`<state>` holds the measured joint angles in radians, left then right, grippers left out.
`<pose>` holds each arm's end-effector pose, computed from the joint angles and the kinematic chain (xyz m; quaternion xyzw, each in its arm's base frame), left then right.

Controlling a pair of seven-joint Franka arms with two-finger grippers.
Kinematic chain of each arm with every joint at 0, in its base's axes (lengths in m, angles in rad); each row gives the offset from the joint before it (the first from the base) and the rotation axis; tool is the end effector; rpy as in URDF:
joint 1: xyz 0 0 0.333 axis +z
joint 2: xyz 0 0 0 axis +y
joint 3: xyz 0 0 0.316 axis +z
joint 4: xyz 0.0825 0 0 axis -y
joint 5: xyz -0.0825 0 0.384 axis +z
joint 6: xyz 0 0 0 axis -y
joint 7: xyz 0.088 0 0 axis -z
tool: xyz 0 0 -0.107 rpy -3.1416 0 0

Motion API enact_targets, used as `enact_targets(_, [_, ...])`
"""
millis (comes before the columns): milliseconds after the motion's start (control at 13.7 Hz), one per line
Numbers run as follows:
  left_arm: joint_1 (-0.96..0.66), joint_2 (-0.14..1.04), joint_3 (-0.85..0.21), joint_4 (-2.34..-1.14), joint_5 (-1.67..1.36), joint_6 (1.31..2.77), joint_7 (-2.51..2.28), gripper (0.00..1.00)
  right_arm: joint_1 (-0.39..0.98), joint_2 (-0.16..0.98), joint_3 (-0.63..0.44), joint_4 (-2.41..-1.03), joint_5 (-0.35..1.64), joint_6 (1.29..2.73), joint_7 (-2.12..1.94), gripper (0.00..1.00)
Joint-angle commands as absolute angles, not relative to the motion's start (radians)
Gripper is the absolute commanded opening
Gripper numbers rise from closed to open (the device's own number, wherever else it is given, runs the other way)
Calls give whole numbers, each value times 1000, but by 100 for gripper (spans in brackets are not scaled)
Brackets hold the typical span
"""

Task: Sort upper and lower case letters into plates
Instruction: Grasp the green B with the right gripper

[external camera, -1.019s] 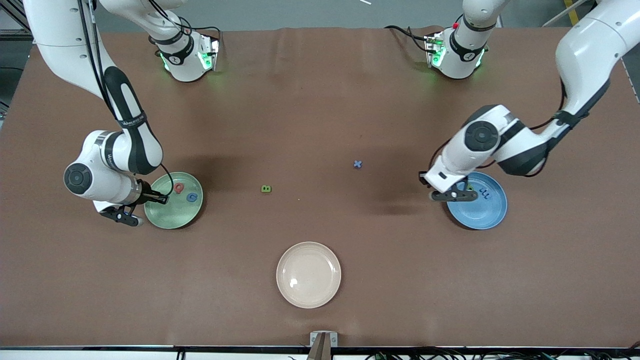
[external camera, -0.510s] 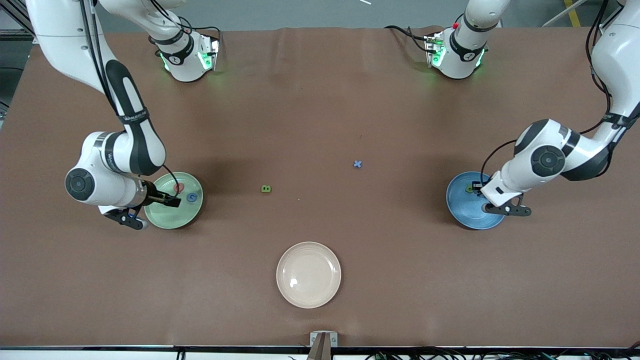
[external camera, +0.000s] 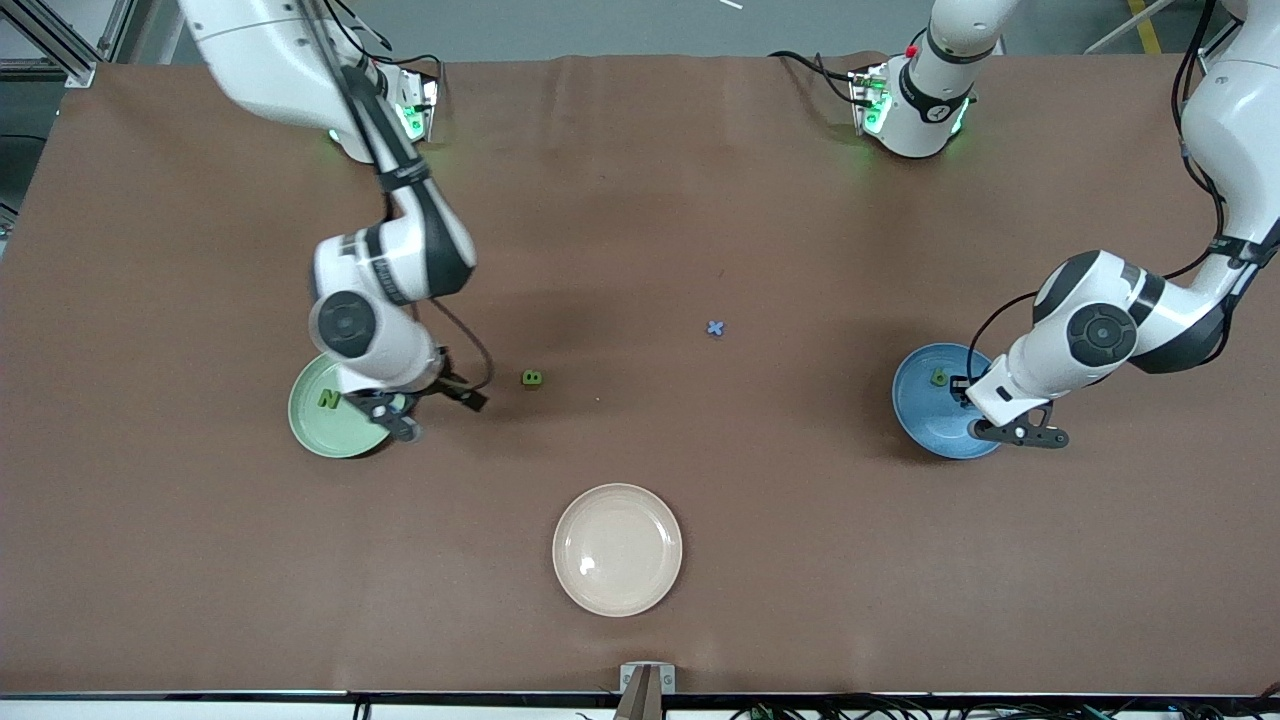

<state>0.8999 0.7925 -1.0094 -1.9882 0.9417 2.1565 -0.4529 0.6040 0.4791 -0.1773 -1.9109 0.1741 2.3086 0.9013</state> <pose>0.5873 -0.0196 0.2065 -0.9945 0.0899 0.0316 0.0424 0.5621 0.2645 0.2416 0.9575 -0.2856 -0.0407 0.0049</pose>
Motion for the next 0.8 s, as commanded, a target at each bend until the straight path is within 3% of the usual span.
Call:
enact_targets(0, [830,805,-965,-1948,956,2167,-474,13,666,540,-189,-1922,189,2414,949,100])
enact_targets(218, [812,813,-940,-1939,954,2201,-479,13,699,597,-190,-1922,195,2491,1040,100])
enact_targets(655, [799,824,-930,-1936,954,2214,-479,13,710,603,-190,-1924,195,2491,1152,100])
enact_targets(728, [799,824,-930,-1936,956,2214,-476,19,715,603,-190,-1924,195,2491,1178,99])
